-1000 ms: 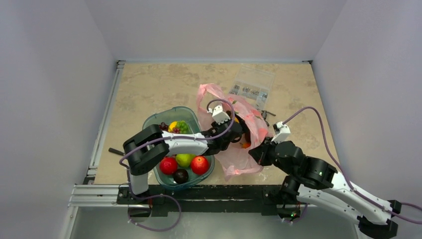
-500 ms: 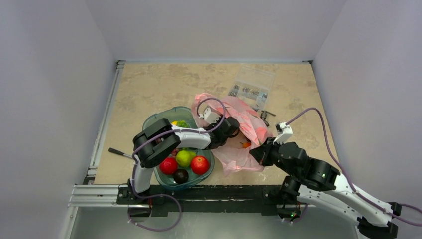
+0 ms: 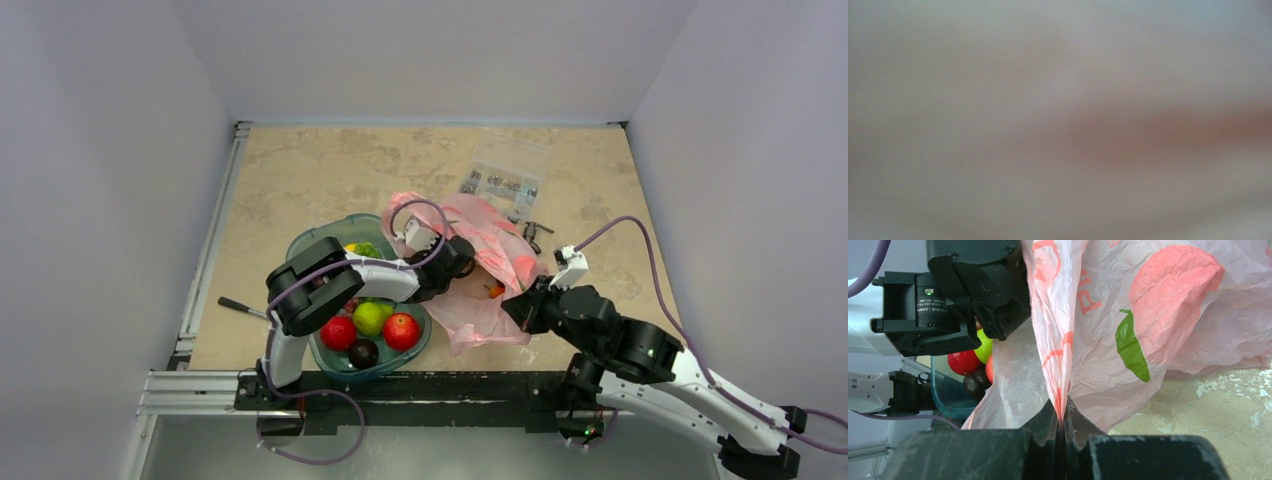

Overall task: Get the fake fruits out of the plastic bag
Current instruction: Take out the fake fruit from the plastic bag.

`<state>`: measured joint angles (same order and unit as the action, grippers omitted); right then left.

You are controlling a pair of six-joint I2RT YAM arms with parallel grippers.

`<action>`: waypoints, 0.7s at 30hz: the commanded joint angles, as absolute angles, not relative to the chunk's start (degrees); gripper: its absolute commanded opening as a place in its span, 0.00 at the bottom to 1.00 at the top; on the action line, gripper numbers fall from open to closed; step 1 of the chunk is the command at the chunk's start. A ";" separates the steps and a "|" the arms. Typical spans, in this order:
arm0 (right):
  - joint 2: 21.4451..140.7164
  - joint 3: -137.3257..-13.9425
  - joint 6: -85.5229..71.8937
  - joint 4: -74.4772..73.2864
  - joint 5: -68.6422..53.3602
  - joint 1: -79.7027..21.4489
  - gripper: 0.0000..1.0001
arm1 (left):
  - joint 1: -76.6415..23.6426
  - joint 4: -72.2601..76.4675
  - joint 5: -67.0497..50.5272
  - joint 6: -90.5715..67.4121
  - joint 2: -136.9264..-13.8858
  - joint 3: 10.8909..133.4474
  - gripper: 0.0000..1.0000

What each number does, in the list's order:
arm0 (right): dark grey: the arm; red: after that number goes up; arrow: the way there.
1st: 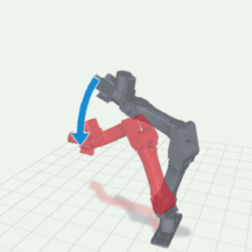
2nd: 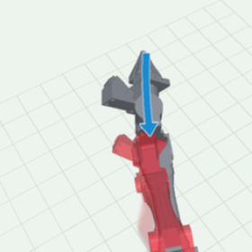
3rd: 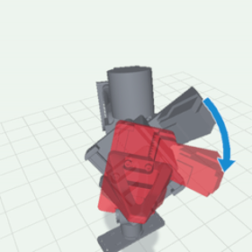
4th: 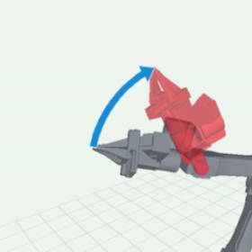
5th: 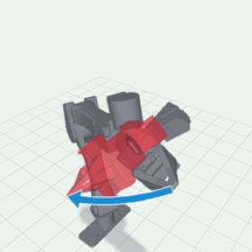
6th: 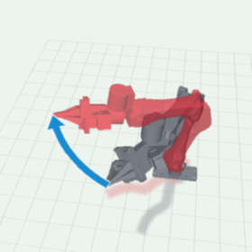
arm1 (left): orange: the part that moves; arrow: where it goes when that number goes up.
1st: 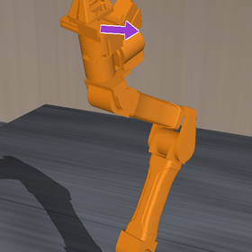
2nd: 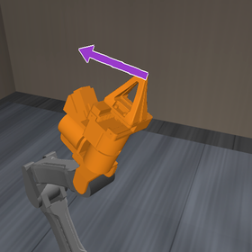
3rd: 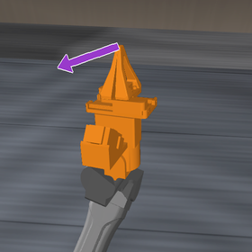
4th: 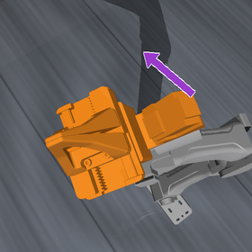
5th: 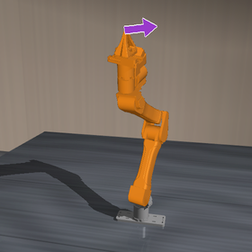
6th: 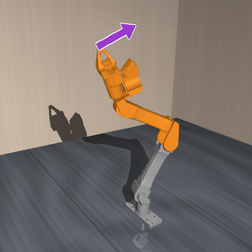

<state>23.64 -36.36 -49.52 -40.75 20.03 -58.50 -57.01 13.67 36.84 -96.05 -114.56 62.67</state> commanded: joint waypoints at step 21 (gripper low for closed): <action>24.48 -36.14 -51.16 -40.51 22.55 -58.71 0.00 | -54.58 16.39 4.48 -54.33 -77.06 42.86 0.00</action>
